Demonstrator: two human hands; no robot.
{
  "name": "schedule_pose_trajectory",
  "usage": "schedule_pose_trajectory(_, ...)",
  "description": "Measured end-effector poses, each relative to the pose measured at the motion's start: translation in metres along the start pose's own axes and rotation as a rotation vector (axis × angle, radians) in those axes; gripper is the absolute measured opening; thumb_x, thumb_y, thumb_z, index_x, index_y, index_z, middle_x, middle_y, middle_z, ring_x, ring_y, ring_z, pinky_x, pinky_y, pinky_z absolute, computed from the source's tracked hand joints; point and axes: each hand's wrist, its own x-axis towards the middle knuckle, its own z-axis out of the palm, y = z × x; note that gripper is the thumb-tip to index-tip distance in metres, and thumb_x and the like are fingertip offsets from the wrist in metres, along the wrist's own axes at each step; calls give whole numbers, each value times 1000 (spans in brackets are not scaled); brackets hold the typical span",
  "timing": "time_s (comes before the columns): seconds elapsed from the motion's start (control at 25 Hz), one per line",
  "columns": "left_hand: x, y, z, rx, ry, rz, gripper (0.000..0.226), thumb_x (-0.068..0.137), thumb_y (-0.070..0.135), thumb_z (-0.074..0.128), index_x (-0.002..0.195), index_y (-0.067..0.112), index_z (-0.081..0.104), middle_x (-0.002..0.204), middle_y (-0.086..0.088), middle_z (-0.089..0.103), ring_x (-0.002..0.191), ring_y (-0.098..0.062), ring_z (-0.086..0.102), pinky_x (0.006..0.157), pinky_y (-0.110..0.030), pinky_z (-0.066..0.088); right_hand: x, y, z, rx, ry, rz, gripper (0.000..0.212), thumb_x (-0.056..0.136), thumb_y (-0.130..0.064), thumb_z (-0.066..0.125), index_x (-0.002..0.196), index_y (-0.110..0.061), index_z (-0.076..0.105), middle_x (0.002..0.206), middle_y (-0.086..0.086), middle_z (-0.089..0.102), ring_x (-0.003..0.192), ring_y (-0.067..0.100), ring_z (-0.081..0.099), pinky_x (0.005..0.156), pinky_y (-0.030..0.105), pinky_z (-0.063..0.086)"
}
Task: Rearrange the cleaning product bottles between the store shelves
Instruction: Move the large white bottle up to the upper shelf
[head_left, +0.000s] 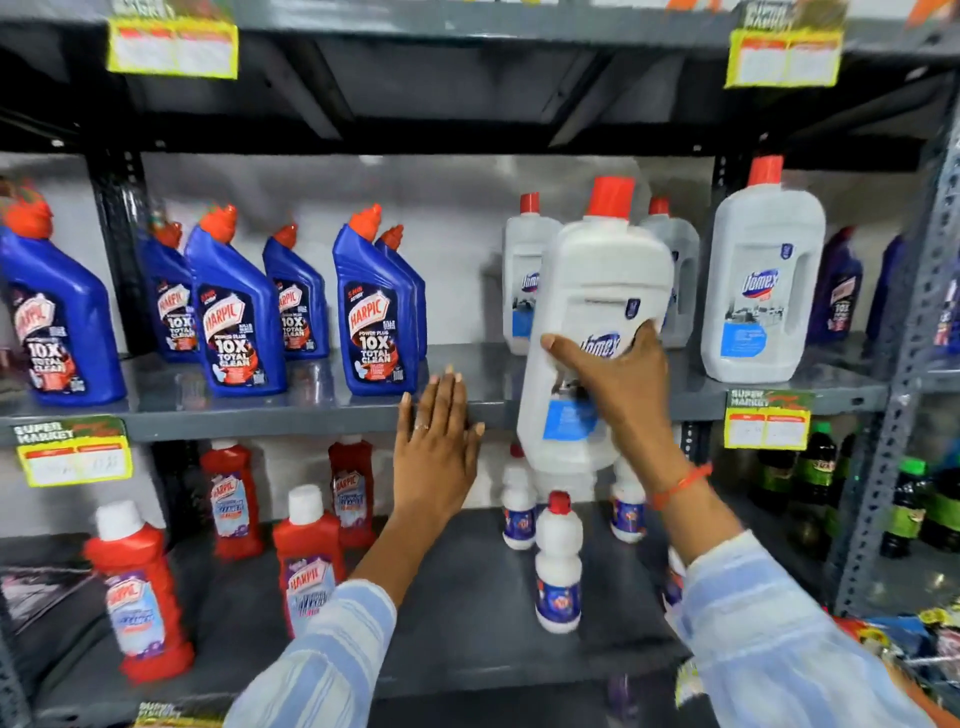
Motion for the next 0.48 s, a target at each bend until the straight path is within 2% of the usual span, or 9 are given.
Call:
schedule_pose_trajectory(0.12,3,3,0,19,-22,-36,59,99,38,27,149,8,17,158,-8,18,145,-22,15,118,-44,0,49,-30,4,-8,16,-24,81,39,-55,80,105,-12,58,104,4,71,96,23,67,88,46,55)
schedule_pose_trajectory(0.2,3,4,0,45,-24,-40,60,98,41,18,149,8,17,157,-9,20,145,-23,18,118,-46,6,74,-35,10,-4,19,0,84,39,-54,81,107,-12,57,105,4,71,97,23,66,89,45,55)
schedule_pose_trajectory(0.36,1,3,1,31,-5,-35,61,97,40,20,148,6,23,155,-11,26,142,-26,25,116,-50,19,96,-19,26,-27,11,64,74,47,-43,84,106,-9,56,103,4,71,94,22,67,87,44,56)
schedule_pose_trajectory(0.48,1,2,6,32,11,-27,61,97,40,20,149,7,21,156,-11,24,143,-25,22,117,-49,19,108,-2,35,-89,-4,86,68,52,-39,86,104,-8,56,104,6,70,94,23,65,88,43,55)
